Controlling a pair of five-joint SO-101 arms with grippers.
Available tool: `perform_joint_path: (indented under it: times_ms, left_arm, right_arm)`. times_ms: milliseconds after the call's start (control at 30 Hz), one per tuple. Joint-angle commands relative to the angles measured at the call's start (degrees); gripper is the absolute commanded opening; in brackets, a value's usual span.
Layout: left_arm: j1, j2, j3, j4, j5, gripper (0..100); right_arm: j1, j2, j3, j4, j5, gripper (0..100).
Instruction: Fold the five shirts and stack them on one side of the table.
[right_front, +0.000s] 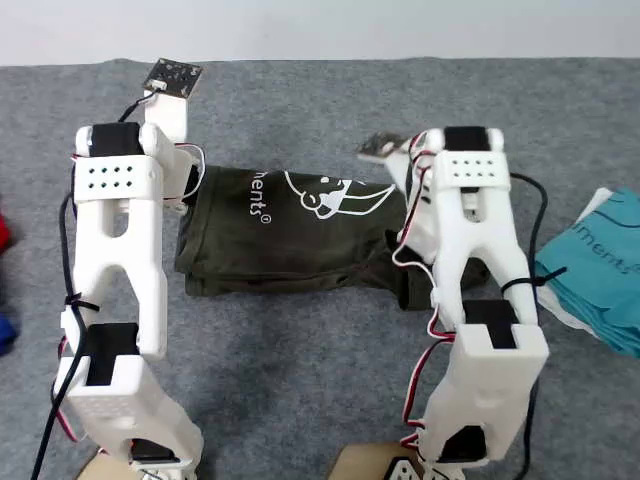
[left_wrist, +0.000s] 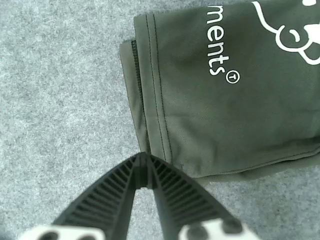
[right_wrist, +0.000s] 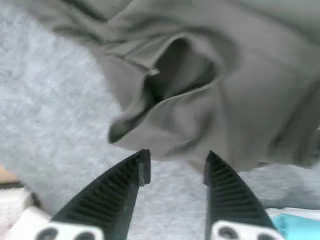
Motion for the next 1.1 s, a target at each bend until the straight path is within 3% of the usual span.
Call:
perform_joint_path:
  times_ms: [0, 500, 700, 1067]
  left_arm:
    - [0.26, -3.52, -0.66, -0.88, -0.35, 0]
    - [-0.18, -3.52, -0.40, -0.53, -0.44, 0]
    - [-0.26, -3.52, -0.40, -0.53, -0.44, 0]
    - [0.09, -3.52, -0.40, -0.79, -0.44, 0]
  right_arm:
    - [-1.36, -4.00, 1.05, 2.15, -1.93, 21.8]
    - [-4.44, 1.54, 6.68, -4.09, -4.22, 21.4]
    - [-4.35, 2.59, 6.59, -7.16, -3.78, 9.8]
    - [1.89, 2.51, 2.81, -6.64, -1.05, 5.1]
